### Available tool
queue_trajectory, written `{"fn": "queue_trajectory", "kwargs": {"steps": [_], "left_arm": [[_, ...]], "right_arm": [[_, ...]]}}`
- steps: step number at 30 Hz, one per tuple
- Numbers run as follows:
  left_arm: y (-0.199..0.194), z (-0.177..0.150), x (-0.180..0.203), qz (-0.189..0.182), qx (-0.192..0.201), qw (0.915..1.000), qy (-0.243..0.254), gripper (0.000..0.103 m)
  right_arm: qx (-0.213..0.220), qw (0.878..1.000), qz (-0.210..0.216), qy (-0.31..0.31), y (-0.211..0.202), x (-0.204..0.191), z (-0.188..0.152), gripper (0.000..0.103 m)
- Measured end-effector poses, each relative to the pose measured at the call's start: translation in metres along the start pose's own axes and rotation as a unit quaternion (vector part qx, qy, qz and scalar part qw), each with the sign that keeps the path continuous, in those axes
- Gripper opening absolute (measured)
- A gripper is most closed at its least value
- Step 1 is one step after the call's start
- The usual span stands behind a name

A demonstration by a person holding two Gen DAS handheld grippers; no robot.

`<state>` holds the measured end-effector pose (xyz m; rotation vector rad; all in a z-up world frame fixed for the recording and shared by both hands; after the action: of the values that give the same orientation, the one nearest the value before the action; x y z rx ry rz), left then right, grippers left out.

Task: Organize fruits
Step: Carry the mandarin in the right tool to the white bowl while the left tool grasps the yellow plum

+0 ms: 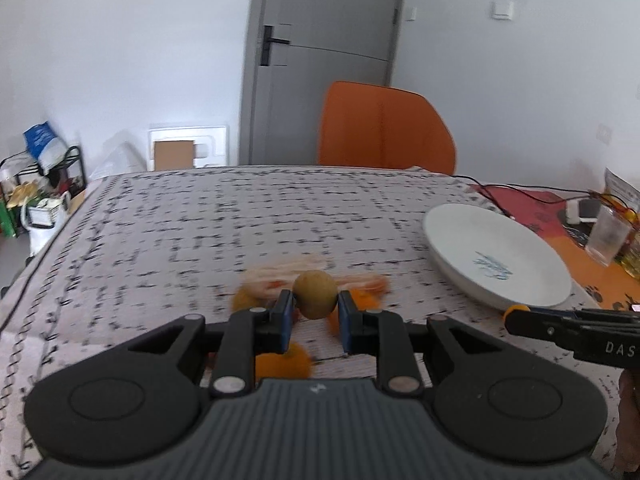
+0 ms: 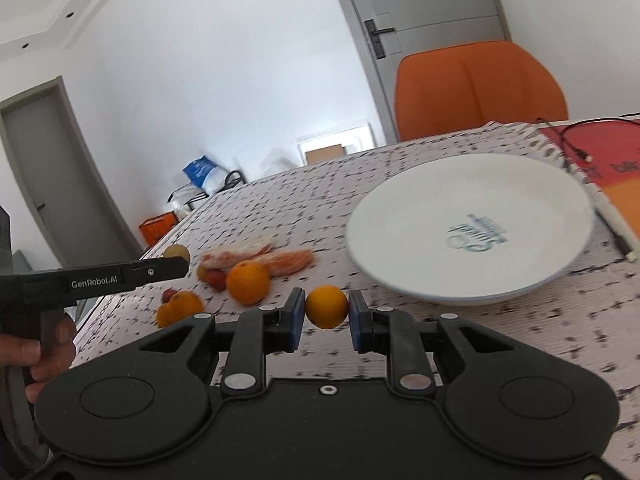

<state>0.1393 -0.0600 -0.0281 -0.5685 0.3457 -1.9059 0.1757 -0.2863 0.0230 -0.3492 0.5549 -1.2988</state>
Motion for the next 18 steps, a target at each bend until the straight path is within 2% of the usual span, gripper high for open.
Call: {"fn": "queue_trajectory", "kwargs": {"steps": [18], "left_arm": [[0.05, 0.011, 0.071, -0.04, -0.021, 0.9977, 0.051, 0.022]], "right_arm": [[0.03, 0.998, -0.036, 0.032, -0.017, 0.064, 0.011, 0.022]]}}
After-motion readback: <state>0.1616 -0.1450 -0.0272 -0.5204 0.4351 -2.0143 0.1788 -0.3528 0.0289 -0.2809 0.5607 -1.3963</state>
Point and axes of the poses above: each gripper's, at about its wrist camera, not at the fingertips, and y roughly the way its jaws point, x to its right, z to its top, the point moved 3 cm from there along y, roughly the way its jaws point, and after that the axes turned 14 degrees about -z, right-handed, at the moved point
